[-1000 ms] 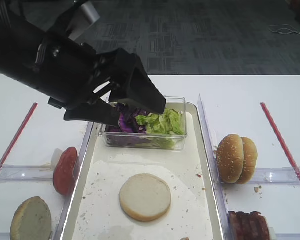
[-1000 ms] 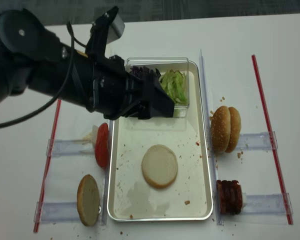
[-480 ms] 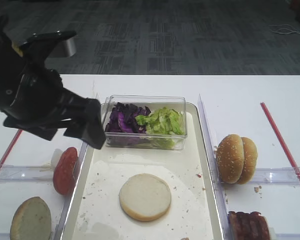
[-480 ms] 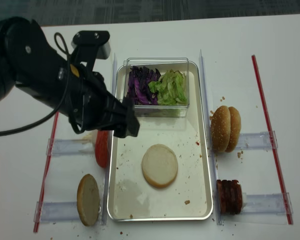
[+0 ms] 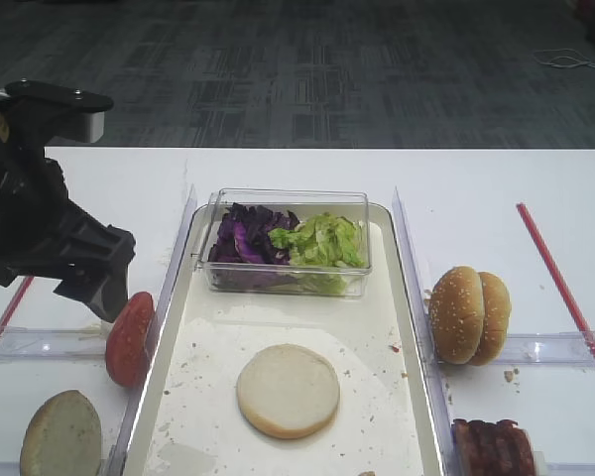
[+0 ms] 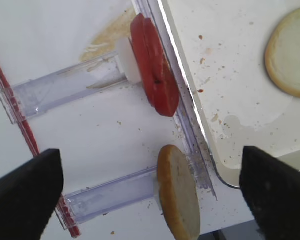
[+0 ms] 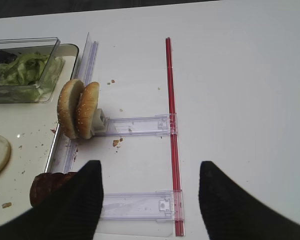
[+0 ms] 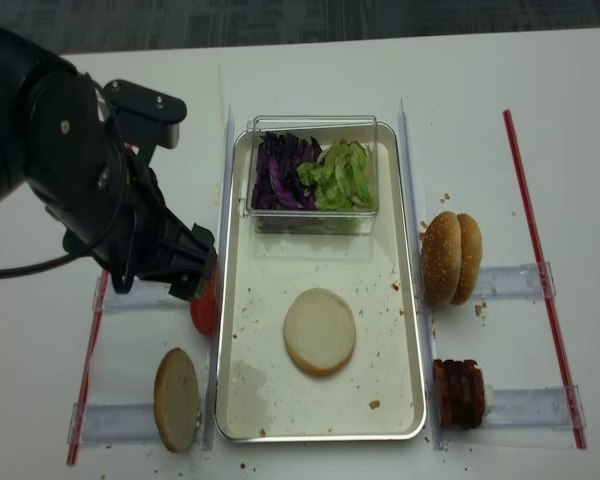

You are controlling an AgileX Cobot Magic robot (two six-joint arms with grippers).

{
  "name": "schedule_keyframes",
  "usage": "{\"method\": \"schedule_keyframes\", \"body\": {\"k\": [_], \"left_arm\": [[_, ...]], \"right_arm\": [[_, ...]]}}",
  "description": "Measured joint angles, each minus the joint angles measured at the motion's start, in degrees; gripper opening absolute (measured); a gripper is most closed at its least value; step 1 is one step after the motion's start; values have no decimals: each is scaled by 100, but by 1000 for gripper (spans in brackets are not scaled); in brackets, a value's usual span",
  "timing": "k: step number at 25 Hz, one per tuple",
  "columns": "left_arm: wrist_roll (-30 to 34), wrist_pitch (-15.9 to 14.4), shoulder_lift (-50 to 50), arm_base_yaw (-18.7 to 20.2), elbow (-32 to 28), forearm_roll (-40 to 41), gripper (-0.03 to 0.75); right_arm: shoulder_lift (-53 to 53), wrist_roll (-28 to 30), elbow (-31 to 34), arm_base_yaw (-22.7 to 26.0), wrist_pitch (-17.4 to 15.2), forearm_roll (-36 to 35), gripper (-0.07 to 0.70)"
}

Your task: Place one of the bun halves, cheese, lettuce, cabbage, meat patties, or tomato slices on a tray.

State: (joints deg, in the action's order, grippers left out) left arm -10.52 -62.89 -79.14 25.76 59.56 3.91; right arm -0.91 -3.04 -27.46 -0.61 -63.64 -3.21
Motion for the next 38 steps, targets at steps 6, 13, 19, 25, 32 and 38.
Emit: {"method": "schedule_keyframes", "body": {"k": [6, 13, 19, 25, 32, 38], "left_arm": [[-90, -13, 0, -468, 0, 36, 688], [120, -153, 0, -2064, 3, 58, 673], [396, -387, 3, -2793, 3, 80, 671], [445, -433, 265, -2833, 3, 52, 671], [502, -553, 913, -2833, -302, -123, 638], [529, -556, 1717, -2833, -1184, -136, 600]], "right_arm": [[0, 0, 0, 0, 0, 0, 464], [0, 0, 0, 0, 0, 0, 464], [0, 0, 0, 0, 0, 0, 464], [0, 0, 0, 0, 0, 0, 464], [0, 13, 0, 0, 0, 0, 464], [0, 21, 0, 0, 0, 0, 464]]}}
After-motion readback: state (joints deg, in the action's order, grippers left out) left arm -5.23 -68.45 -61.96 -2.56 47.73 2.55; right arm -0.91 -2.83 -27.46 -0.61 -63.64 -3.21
